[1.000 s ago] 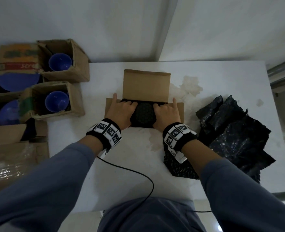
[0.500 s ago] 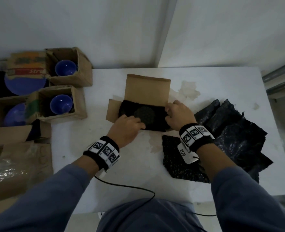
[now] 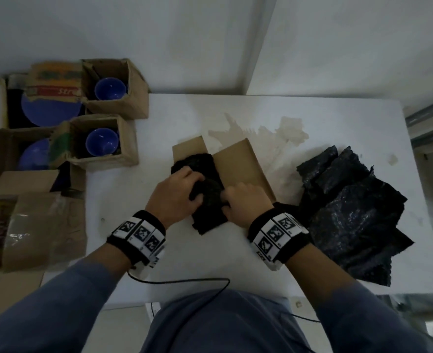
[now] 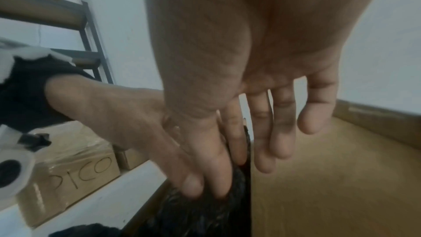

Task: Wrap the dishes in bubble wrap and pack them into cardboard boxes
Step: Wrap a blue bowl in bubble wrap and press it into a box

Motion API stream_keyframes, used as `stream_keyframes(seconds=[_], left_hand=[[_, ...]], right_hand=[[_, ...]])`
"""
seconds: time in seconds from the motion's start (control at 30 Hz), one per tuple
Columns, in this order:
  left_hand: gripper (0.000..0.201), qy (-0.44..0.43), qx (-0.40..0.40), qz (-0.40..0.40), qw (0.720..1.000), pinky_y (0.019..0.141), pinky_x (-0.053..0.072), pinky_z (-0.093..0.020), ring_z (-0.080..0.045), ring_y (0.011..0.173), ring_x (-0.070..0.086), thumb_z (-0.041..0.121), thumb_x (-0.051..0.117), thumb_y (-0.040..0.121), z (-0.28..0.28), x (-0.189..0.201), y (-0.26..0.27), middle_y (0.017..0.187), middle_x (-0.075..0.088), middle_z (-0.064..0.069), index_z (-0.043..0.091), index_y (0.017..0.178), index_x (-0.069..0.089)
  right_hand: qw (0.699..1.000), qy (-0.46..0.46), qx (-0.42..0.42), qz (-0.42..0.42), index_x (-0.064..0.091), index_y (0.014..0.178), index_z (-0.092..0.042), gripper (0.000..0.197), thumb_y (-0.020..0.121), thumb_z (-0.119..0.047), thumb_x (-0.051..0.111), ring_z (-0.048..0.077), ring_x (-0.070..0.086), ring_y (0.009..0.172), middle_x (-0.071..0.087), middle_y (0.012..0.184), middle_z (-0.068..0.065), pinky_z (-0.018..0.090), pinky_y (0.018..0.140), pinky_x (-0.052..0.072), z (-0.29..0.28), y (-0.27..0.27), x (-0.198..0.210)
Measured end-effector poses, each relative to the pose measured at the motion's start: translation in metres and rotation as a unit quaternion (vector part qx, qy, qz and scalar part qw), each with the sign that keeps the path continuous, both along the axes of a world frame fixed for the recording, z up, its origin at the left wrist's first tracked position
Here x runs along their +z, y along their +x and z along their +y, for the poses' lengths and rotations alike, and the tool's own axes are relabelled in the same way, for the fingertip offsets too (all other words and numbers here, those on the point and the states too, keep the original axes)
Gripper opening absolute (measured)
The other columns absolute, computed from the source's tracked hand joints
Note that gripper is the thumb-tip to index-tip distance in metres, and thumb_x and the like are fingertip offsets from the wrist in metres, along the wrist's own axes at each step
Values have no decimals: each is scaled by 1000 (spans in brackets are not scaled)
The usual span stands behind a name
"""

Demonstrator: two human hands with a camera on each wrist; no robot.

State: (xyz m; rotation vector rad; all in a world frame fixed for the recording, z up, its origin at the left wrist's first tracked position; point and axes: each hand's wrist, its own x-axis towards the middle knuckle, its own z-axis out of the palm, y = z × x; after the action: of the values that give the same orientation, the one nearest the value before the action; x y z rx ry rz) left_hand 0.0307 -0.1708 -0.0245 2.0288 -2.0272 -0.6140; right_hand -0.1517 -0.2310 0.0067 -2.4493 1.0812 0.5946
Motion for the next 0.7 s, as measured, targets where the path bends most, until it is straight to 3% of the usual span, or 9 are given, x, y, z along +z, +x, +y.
stream_keyframes(seconds=[0.1, 0.17, 0.27, 0.33, 0.4, 0.53, 0.7], left_hand=[[85, 117, 13, -26, 993, 83, 53, -42, -27, 120, 46, 50, 73, 77, -13, 1, -26, 137, 40, -5, 18, 146, 35], [102, 159, 9, -70, 985, 90, 49, -43, -30, 128, 39, 57, 75, 72, -24, -3, -35, 144, 32, -8, 16, 150, 23], [114, 219, 16, -89, 972, 99, 44, -46, -35, 134, 33, 58, 80, 66, -36, -11, -40, 150, 26, -9, 13, 151, 18], [116, 265, 16, -84, 960, 100, 42, -48, -37, 136, 30, 56, 82, 65, -40, -17, -41, 152, 22, -10, 14, 151, 17], [114, 280, 8, -95, 955, 100, 42, -50, -38, 136, 28, 51, 83, 66, -41, -21, -44, 151, 23, -11, 14, 150, 16], [106, 269, 24, -97, 958, 95, 45, -51, -37, 134, 30, 45, 80, 68, -41, -25, -50, 148, 27, -13, 12, 147, 19], [92, 203, 59, -99, 972, 89, 47, -42, -31, 126, 41, 52, 76, 73, -32, -16, -50, 143, 33, -10, 14, 144, 31]], right_hand=[[999, -47, 25, 1, 62, 104, -20, 22, 83, -27, 61, 29, 63, 89, 63, 95, 5, 31, 64, 39, -15, 11, 10], [999, -4, 32, 31, 62, 105, -20, 26, 81, -30, 65, 28, 64, 90, 63, 98, 5, 32, 65, 44, -19, 12, 11], [994, 61, 25, 83, 60, 108, -21, 30, 80, -29, 65, 27, 61, 99, 57, 109, 5, 37, 74, 53, -10, 8, 0], [993, 57, 32, 100, 58, 115, -20, 32, 84, -27, 64, 29, 54, 107, 47, 122, 8, 39, 80, 50, 0, 3, -13], [995, 22, 38, 94, 56, 112, -17, 30, 86, -28, 63, 30, 50, 107, 41, 127, 11, 38, 76, 45, 7, -1, -24], [997, -13, 35, 74, 55, 105, -15, 30, 81, -31, 65, 30, 49, 103, 39, 126, 12, 33, 69, 36, 13, -5, -34], [997, -24, 32, 73, 55, 106, -17, 33, 80, -34, 66, 28, 49, 101, 39, 124, 10, 34, 70, 38, 14, -5, -35]])
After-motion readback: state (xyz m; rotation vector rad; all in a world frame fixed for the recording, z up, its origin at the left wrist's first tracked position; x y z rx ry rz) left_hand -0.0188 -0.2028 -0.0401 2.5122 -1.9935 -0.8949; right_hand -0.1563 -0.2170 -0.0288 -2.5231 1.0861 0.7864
